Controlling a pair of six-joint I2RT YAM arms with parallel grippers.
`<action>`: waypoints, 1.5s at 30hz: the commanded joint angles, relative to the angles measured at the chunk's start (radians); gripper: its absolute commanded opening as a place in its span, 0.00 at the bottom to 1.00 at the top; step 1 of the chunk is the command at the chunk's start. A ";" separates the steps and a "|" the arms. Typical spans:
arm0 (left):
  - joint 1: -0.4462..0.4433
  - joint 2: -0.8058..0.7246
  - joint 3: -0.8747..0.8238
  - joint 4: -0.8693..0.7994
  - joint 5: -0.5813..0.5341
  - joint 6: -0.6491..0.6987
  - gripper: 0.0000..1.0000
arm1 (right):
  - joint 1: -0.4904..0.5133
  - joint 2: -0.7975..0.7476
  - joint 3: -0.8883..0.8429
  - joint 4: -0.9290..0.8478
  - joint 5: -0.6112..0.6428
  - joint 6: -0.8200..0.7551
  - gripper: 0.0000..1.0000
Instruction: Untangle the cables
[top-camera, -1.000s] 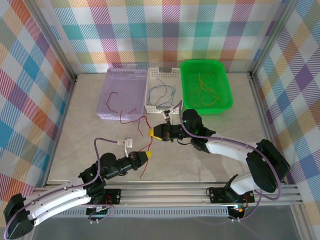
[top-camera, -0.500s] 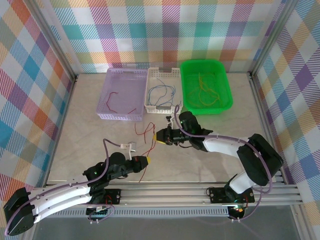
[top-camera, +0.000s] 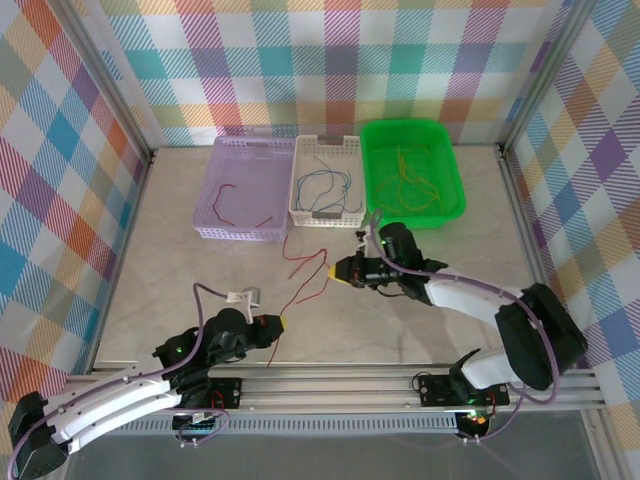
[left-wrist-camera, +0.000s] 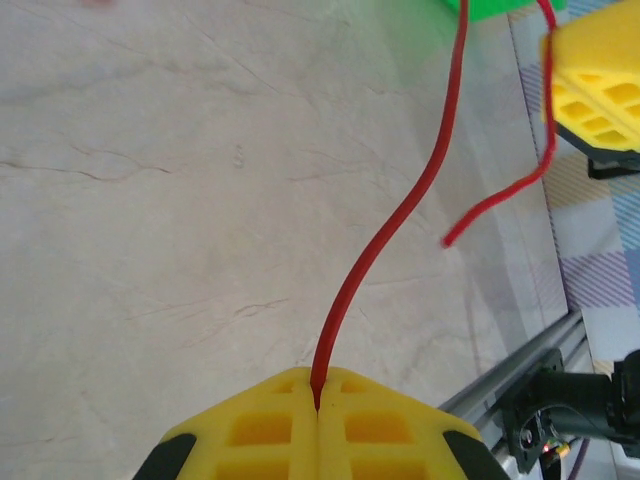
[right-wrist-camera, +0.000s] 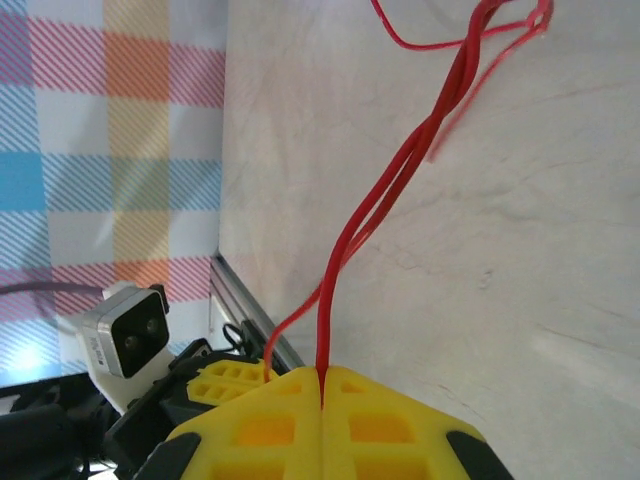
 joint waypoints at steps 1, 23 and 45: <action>0.015 -0.084 0.050 -0.221 -0.084 -0.023 0.00 | -0.101 -0.078 -0.053 -0.071 -0.025 -0.033 0.00; 0.062 -0.064 0.580 -0.640 -0.306 0.162 0.00 | -0.576 -0.399 -0.204 -0.330 -0.157 -0.057 0.00; 0.425 0.543 1.100 -0.464 -0.211 0.619 0.00 | -0.575 -0.691 -0.071 -0.572 -0.206 -0.156 0.00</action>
